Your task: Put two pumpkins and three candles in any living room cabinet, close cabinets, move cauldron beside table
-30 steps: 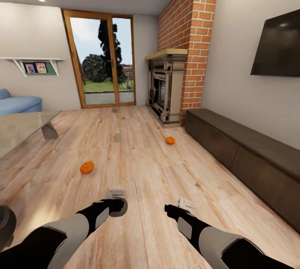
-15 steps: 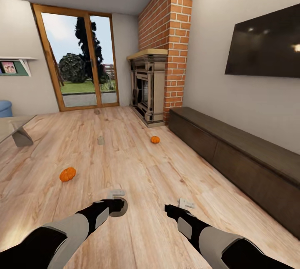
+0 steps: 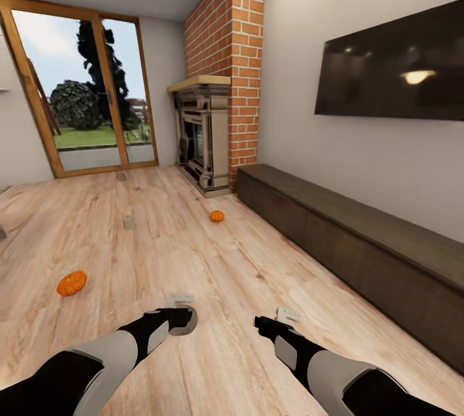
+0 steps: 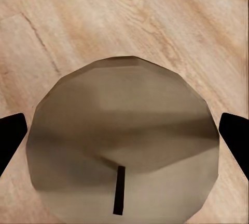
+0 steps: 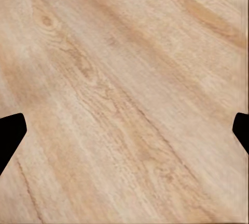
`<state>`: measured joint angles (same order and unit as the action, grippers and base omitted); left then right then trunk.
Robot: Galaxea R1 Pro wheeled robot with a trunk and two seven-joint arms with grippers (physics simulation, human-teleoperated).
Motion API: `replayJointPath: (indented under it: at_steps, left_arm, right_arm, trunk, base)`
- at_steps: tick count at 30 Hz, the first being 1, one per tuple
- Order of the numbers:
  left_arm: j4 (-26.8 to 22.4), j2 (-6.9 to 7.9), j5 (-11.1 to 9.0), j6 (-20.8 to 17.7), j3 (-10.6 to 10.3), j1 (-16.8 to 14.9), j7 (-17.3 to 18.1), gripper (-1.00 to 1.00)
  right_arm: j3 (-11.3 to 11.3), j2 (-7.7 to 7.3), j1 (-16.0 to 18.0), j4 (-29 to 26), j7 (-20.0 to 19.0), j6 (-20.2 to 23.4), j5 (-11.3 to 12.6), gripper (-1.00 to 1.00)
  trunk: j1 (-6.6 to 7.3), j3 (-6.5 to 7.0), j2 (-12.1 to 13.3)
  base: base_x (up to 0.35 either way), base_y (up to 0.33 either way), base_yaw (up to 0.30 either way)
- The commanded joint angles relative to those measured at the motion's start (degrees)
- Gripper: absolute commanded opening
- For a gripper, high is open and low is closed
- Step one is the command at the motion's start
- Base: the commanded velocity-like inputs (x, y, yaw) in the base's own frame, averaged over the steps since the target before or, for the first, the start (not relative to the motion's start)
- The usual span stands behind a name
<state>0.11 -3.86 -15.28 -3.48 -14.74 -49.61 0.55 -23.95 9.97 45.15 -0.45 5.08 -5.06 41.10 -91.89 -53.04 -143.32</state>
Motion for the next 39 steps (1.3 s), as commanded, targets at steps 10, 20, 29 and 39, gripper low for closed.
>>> replayJointPath:
  at_steps: [10, 20, 29, 39]
  left_arm:
    - [0.0, 0.00, -0.6, -0.2, -0.5, 0.0, 0.1, -1.00]
    - [0.0, 0.00, -0.5, -0.2, -0.5, 0.0, 0.1, -1.00]
    - [0.0, 0.00, -0.6, -0.2, -0.5, 0.0, 0.1, -1.00]
    - [0.0, 0.00, -0.6, -0.2, -0.5, -0.1, 0.1, -1.00]
  right_arm:
    - [-0.5, 0.02, 0.0, 0.0, 0.2, -0.1, 0.5, 1.00]
    - [-0.5, 0.02, 0.0, 0.0, 0.2, -0.1, 0.5, 1.00]
    - [-0.5, 0.02, 0.0, 0.0, 0.2, -0.1, 0.5, 1.00]
    - [-0.5, 0.02, 0.0, 0.0, 0.2, -0.1, 0.5, 1.00]
  trunk:
    - [0.01, -0.05, 0.0]
    - [0.01, 0.22, 0.0]
    - [0.01, 0.51, 0.0]
    - [0.01, 0.74, 0.0]
  base:
    - [0.000, 0.000, -0.060]
    - [0.000, 0.000, -0.245]
    - [0.000, 0.000, -0.271]
    - [0.000, 0.000, -0.164]
